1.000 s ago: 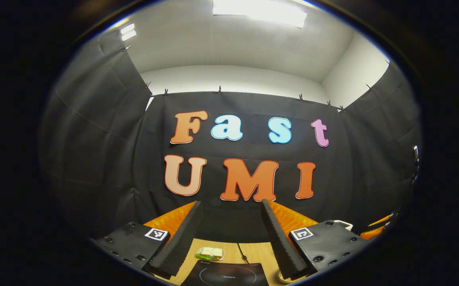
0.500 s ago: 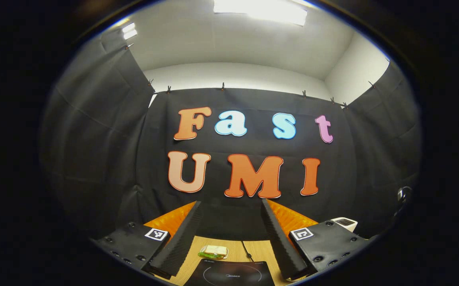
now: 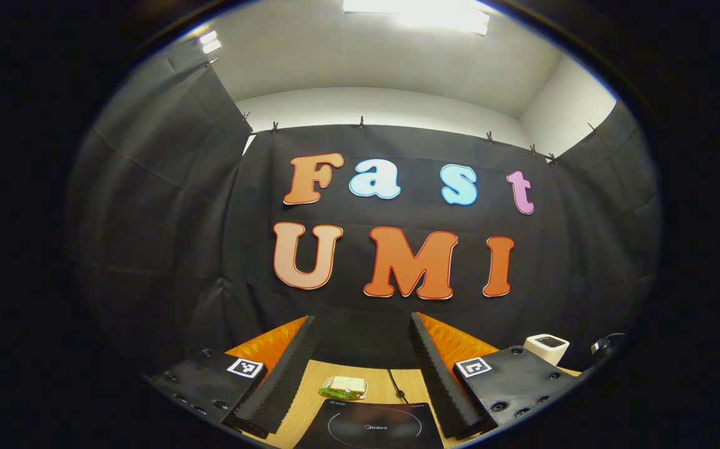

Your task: First push the handle of the pot to place it horizontally, then grasp the pot with both hands and set it on the induction cooktop.

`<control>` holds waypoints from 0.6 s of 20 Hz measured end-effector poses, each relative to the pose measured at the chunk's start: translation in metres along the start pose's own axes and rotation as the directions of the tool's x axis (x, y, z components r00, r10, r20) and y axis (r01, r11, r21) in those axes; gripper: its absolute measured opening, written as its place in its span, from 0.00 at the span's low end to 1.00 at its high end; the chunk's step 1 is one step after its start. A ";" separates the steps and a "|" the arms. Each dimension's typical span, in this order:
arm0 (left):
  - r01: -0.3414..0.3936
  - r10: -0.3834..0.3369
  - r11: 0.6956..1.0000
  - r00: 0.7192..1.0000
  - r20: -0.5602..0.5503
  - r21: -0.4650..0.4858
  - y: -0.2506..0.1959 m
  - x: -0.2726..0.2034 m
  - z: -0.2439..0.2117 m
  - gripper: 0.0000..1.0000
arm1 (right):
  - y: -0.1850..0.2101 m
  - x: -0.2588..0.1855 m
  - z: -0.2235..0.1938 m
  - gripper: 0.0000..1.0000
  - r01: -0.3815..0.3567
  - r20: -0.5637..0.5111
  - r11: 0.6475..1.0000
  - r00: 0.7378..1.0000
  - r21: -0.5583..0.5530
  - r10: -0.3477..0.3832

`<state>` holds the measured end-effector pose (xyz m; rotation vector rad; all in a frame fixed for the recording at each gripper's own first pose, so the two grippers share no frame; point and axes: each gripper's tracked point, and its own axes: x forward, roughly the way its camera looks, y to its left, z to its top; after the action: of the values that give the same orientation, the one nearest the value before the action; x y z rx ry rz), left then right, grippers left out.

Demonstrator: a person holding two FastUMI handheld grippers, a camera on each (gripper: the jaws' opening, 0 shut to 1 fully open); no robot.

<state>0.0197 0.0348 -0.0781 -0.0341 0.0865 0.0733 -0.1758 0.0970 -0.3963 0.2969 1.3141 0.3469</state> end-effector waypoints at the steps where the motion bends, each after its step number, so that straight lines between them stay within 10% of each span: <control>1: -0.005 0.005 1.000 1.000 -0.001 0.000 0.002 0.001 -0.001 0.96 | 0.002 0.003 -0.001 0.00 -0.004 -0.019 1.000 1.000 0.007 0.004; 12: 0.001 -0.001 1.000 1.000 -0.023 -0.007 0.007 0.009 -0.014 0.96 | -0.006 0.033 -0.029 0.00 0.019 -0.180 0.999 0.984 0.035 -0.013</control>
<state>0.0266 0.0421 -0.0926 -0.0417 0.1089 0.0726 -0.1962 0.1057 -0.4345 0.2907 1.5012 0.3426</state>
